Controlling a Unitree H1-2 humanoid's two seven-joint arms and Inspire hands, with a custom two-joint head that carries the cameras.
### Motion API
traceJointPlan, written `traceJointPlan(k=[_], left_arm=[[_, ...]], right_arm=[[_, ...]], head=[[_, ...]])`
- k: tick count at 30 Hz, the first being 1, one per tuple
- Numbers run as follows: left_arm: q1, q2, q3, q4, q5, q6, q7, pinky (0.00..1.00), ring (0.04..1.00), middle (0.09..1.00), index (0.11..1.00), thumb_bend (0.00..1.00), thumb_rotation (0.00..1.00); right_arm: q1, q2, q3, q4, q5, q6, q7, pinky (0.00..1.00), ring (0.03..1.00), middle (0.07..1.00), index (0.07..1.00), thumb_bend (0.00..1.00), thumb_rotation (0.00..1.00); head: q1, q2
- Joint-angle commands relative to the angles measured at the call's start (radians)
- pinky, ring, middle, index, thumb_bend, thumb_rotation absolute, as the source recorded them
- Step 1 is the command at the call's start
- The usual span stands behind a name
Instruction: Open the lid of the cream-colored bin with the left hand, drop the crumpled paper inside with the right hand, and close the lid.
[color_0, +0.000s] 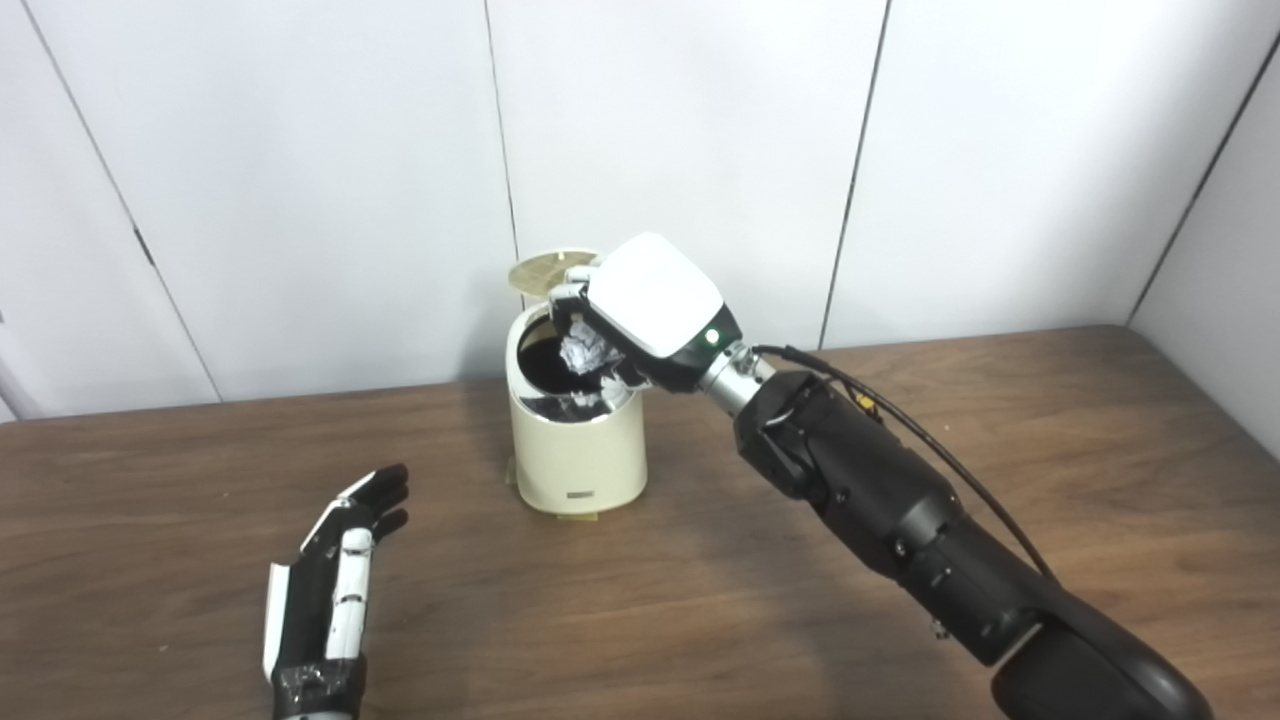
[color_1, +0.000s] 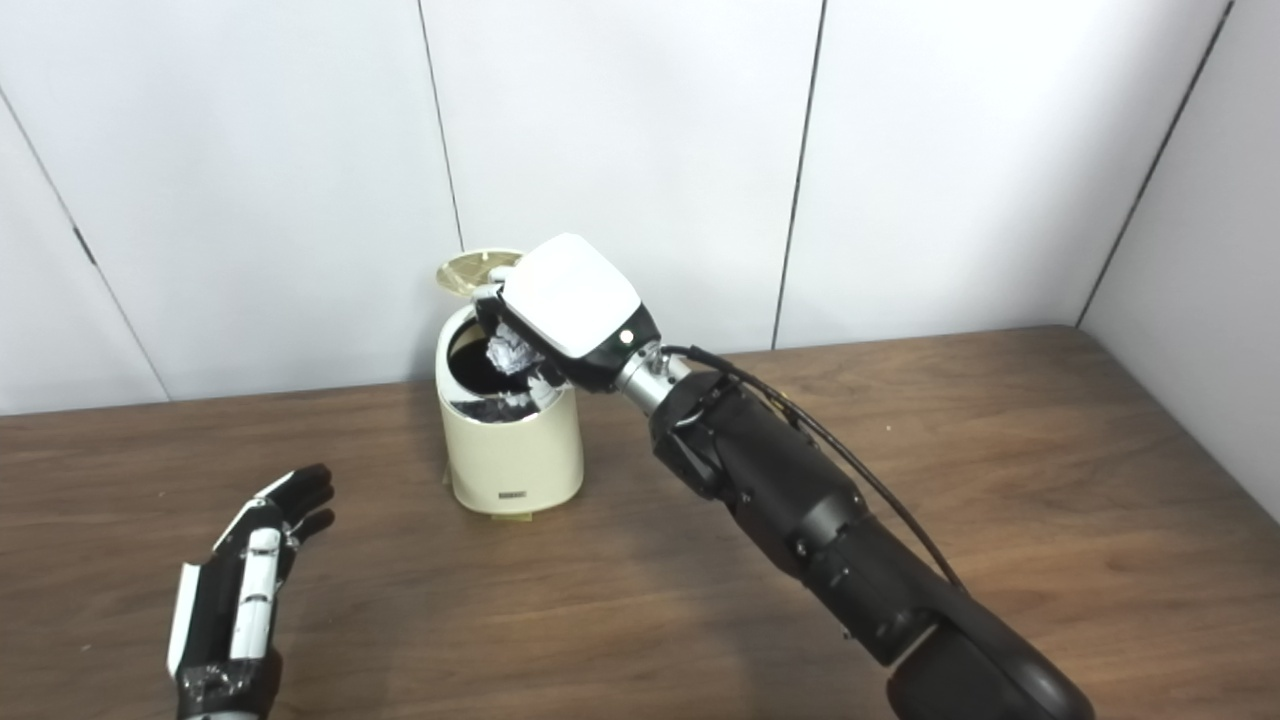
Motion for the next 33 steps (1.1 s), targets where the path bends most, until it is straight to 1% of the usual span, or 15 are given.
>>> traceJointPlan(k=[1,9,14,15,16,17,18,22,23,24,25,27,33], left_arm=[[-0.016,-0.006,-0.008,0.006,0.013,-0.030,0.004,0.81,0.829,0.818,0.791,0.33,0.84],[-0.015,-0.005,-0.007,0.008,0.004,-0.032,0.001,0.83,0.837,0.825,0.798,0.34,0.84],[-0.017,-0.005,-0.007,0.008,0.007,-0.032,0.002,0.81,0.829,0.820,0.793,0.34,0.83],[-0.017,-0.005,-0.007,0.009,0.007,-0.032,0.002,0.81,0.828,0.821,0.794,0.34,0.84],[-0.017,-0.005,-0.007,0.008,0.008,-0.032,0.002,0.81,0.827,0.821,0.794,0.35,0.84],[-0.017,-0.006,-0.007,0.008,0.009,-0.031,0.003,0.81,0.827,0.820,0.793,0.34,0.84],[-0.017,-0.006,-0.007,0.008,0.010,-0.030,0.004,0.81,0.828,0.821,0.792,0.34,0.84],[-0.016,-0.006,-0.007,0.006,0.005,-0.032,0.001,0.81,0.831,0.822,0.795,0.33,0.83],[-0.015,-0.006,-0.007,0.005,0.006,-0.031,0.002,0.81,0.832,0.823,0.796,0.34,0.84],[-0.015,-0.006,-0.007,0.004,0.007,-0.030,0.002,0.81,0.832,0.823,0.796,0.34,0.84],[-0.015,-0.006,-0.007,0.003,0.007,-0.028,0.002,0.81,0.833,0.823,0.796,0.34,0.84],[-0.015,-0.007,-0.006,0.004,0.005,-0.030,0.002,0.82,0.834,0.823,0.796,0.33,0.84],[-0.016,-0.005,-0.006,0.008,0.002,-0.033,0.000,0.82,0.835,0.823,0.796,0.33,0.84]], right_arm=[[-0.036,-0.014,-0.007,-0.041,0.017,-0.006,-0.015,0.32,0.469,0.581,0.505,0.49,0.00],[-0.027,-0.018,-0.007,-0.070,0.015,0.003,0.015,0.32,0.465,0.580,0.514,0.49,0.00],[-0.026,-0.016,-0.008,-0.073,0.009,0.010,0.026,0.32,0.464,0.580,0.517,0.49,0.00],[-0.026,-0.016,-0.008,-0.072,0.007,0.010,0.024,0.35,0.442,0.565,0.506,0.50,0.00],[-0.026,-0.016,-0.007,-0.070,0.004,0.010,0.020,0.36,0.433,0.559,0.503,0.51,0.00],[-0.025,-0.017,-0.006,-0.071,0.001,0.012,0.021,0.37,0.454,0.565,0.495,0.52,0.06],[-0.025,-0.017,-0.006,-0.073,-0.002,0.013,0.022,0.37,0.472,0.572,0.491,0.52,0.10],[-0.021,-0.015,-0.008,-0.078,0.001,0.019,0.039,0.39,0.500,0.596,0.489,0.52,0.13],[-0.021,-0.015,-0.008,-0.077,0.000,0.020,0.041,0.38,0.498,0.601,0.543,0.79,0.07],[-0.021,-0.015,-0.008,-0.077,0.000,0.022,0.042,0.38,0.496,0.603,0.562,0.88,0.05],[-0.021,-0.014,-0.008,-0.078,-0.001,0.024,0.045,0.38,0.496,0.604,0.571,0.93,0.04],[-0.020,-0.014,-0.008,-0.079,-0.004,0.028,0.049,0.39,0.500,0.610,0.585,0.98,0.03],[-0.021,-0.013,-0.007,-0.079,-0.008,0.033,0.052,0.42,0.527,0.621,0.594,1.00,0.03]], head=[[0.000,0.002],[0.000,0.003],[-0.002,0.003],[-0.002,0.003],[-0.001,0.003],[0.000,0.002],[0.000,0.002],[-0.001,0.004],[-0.001,0.004],[-0.001,0.005],[-0.002,0.005],[-0.001,0.005],[-0.002,0.004]])
